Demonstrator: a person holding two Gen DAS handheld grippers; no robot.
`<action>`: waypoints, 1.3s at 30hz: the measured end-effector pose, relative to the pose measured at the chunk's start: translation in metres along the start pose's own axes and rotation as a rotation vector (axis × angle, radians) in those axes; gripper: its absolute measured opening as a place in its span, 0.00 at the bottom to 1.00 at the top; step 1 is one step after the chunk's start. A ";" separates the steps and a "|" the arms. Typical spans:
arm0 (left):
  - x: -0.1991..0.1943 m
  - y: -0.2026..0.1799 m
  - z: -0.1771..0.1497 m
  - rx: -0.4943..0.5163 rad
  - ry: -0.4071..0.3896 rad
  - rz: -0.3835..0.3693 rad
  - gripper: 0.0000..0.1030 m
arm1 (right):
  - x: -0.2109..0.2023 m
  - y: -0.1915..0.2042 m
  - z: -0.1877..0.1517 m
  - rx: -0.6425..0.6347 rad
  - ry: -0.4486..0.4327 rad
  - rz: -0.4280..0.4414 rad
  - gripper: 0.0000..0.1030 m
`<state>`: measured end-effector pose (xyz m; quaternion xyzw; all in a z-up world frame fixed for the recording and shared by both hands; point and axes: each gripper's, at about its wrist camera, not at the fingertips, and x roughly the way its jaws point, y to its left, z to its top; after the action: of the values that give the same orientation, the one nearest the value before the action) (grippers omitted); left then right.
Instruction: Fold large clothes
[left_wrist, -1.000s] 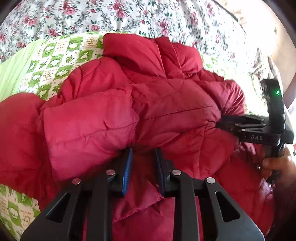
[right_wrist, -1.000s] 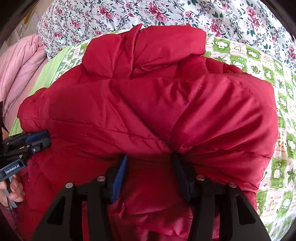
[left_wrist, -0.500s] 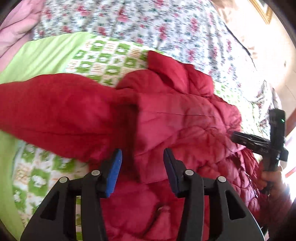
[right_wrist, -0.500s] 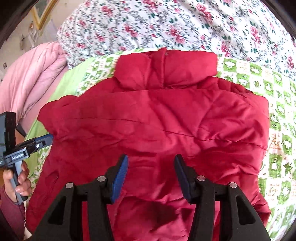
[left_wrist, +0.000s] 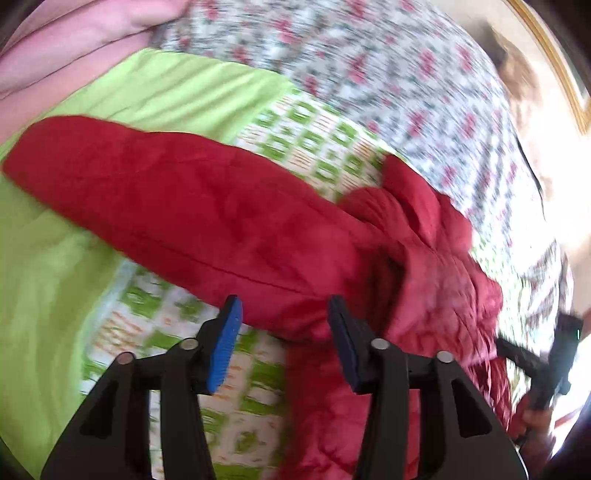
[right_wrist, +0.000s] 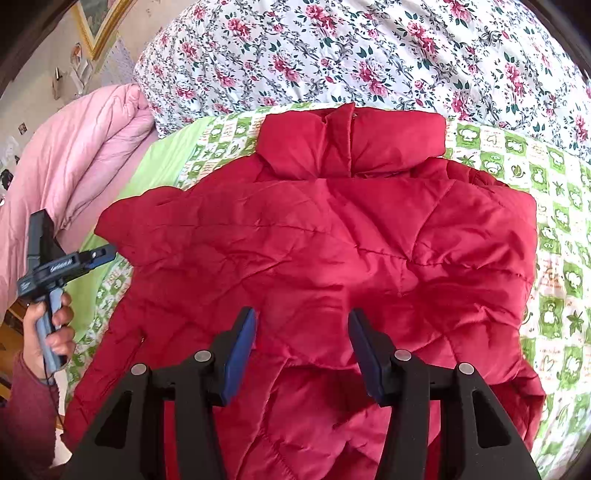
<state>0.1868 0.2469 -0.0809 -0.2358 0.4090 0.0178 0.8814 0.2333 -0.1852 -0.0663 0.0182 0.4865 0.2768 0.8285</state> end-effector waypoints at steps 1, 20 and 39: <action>0.000 0.010 0.004 -0.024 -0.006 0.023 0.64 | -0.002 0.002 -0.002 -0.003 -0.001 0.005 0.52; 0.034 0.184 0.072 -0.506 -0.116 0.060 0.62 | -0.032 0.014 -0.045 -0.001 0.010 0.043 0.52; -0.050 0.003 0.058 -0.034 -0.299 -0.131 0.09 | -0.049 0.010 -0.047 0.036 -0.028 0.058 0.52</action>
<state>0.1939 0.2823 -0.0134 -0.2714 0.2566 0.0022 0.9276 0.1722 -0.2113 -0.0495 0.0511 0.4792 0.2916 0.8263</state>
